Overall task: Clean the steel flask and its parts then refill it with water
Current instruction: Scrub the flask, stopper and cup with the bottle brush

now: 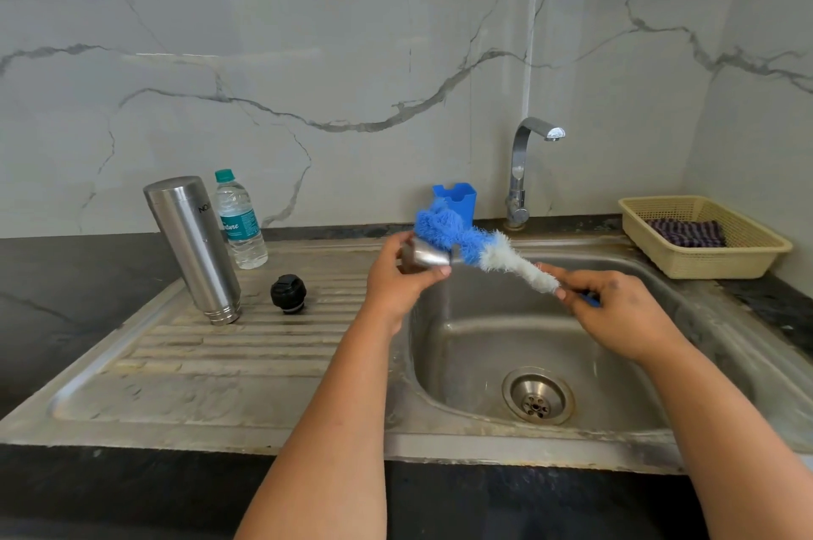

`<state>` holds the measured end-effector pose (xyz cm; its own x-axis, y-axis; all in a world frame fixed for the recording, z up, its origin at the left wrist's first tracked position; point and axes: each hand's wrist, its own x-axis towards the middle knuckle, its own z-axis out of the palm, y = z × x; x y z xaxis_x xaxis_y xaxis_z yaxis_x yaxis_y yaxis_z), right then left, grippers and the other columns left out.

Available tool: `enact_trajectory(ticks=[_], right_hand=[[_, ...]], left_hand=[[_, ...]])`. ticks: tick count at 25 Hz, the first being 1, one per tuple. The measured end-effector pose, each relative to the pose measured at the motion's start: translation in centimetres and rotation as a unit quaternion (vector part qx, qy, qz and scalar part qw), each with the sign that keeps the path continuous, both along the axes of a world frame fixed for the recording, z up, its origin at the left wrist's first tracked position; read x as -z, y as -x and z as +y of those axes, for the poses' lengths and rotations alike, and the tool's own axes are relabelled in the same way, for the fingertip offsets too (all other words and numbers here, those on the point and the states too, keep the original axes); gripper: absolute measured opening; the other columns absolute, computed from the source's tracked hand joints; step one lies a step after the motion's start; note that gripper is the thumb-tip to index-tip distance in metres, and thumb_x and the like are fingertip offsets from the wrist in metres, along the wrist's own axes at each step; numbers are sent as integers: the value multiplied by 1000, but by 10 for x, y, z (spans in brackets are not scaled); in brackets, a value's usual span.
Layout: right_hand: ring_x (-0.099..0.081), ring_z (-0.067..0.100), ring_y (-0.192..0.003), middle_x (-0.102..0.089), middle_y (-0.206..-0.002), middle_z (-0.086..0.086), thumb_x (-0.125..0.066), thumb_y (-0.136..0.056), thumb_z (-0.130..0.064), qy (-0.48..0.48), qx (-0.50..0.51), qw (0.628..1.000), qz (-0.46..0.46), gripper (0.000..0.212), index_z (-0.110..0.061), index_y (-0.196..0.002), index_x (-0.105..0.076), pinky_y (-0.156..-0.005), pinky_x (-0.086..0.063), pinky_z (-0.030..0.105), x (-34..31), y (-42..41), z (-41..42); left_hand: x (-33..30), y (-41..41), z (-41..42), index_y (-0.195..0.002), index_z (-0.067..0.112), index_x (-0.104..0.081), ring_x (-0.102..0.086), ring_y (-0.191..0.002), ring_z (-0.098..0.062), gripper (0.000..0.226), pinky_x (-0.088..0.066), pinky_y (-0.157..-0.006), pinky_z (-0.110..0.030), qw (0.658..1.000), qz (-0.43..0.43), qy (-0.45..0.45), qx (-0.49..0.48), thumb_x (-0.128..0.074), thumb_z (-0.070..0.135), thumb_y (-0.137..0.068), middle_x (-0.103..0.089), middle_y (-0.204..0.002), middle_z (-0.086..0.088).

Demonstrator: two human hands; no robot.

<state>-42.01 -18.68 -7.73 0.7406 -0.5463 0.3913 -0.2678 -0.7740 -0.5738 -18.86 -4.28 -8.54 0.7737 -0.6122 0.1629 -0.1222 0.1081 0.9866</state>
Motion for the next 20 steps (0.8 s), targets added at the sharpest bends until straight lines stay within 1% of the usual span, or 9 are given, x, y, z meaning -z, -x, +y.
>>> enact_trajectory(ticks=[1, 3, 6, 8, 10, 13, 15, 17, 20], right_hand=[[-57, -1, -104, -64, -112, -23, -59, -94, -18, -2, 1, 1000, 3, 39, -38, -127, -59, -84, -39, 15, -1, -2, 1], [-56, -7, -98, -61, -108, -31, -61, -93, -15, -20, -5, 1000, 4, 35, -39, -119, -64, -85, -39, 16, -4, 0, 1], [-56, -13, -97, -58, -107, -43, -63, -91, -12, -36, -44, 998, 17, 51, -62, -79, -64, -86, -44, 18, -7, 7, 2], [-55, -14, -92, -60, -110, -36, -62, -92, -13, -27, -35, 999, 12, 46, -58, -96, -65, -82, -42, 12, -4, 3, 4], [-51, -13, -82, -61, -99, -27, -60, -93, -14, -24, 0, 1000, 3, 35, -33, -122, -64, -71, -36, 5, -4, -2, 2], [-58, -7, -75, -64, -97, -30, -61, -92, -14, -39, -21, 999, 17, 27, -30, -113, -69, -64, -39, 6, -6, 3, -2], [-57, -15, -76, -63, -103, -34, -61, -92, -13, -51, -39, 997, 31, 26, -35, -103, -69, -65, -41, 4, -7, 5, 0], [-54, -19, -74, -64, -98, -30, -60, -93, -15, -47, -26, 998, 12, 31, -35, -117, -65, -66, -40, 1, -6, 0, 5], [-51, -24, -73, -64, -96, -29, -60, -94, -16, -34, -27, 999, -13, 35, -32, -125, -61, -67, -37, -3, -3, -4, 10]], left_hand=[[1, 5, -2, -134, 21, -49, -62, -107, -15, 77, -54, -80, -21, 999, -37, -26, 7, -87, 6, -69, -58, -124, 2], [-2, 7, -2, -132, 20, -49, -61, -102, -11, 77, -52, -80, -20, 999, -21, -13, -36, -87, 3, -67, -57, -122, 4], [-2, -8, 4, -131, 13, -51, -62, -105, -16, 72, -52, -82, -25, 993, 41, 26, -108, -84, -2, -69, -59, -127, -3], [0, -7, 4, -128, 18, -53, -62, -109, -18, 73, -54, -83, -27, 999, 8, 1, -53, -86, -2, -66, -60, -128, -3], [0, 1, 0, -124, 26, -55, -62, -110, -19, 74, -55, -86, -29, 1000, -24, -16, 3, -88, -2, -63, -61, -126, -2], [-2, -3, -1, -128, 26, -50, -63, -109, -20, 73, -53, -89, -32, 998, 48, 29, -13, -82, -5, -70, -62, -122, -3], [-1, -8, -2, -136, 18, -44, -66, -106, -20, 66, -53, -95, -34, 988, 135, 71, 5, -73, -5, -80, -64, -122, -9], [-1, -4, -5, -134, 13, -45, -68, -102, -18, 58, -53, -93, -30, 983, 163, 83, 20, -72, 2, -84, -66, -120, -11], [2, 0, -7, -123, 23, -50, -66, -110, -20, 55, -52, -92, -30, 985, 158, 69, 12, -82, 15, -78, -64, -127, -10]])
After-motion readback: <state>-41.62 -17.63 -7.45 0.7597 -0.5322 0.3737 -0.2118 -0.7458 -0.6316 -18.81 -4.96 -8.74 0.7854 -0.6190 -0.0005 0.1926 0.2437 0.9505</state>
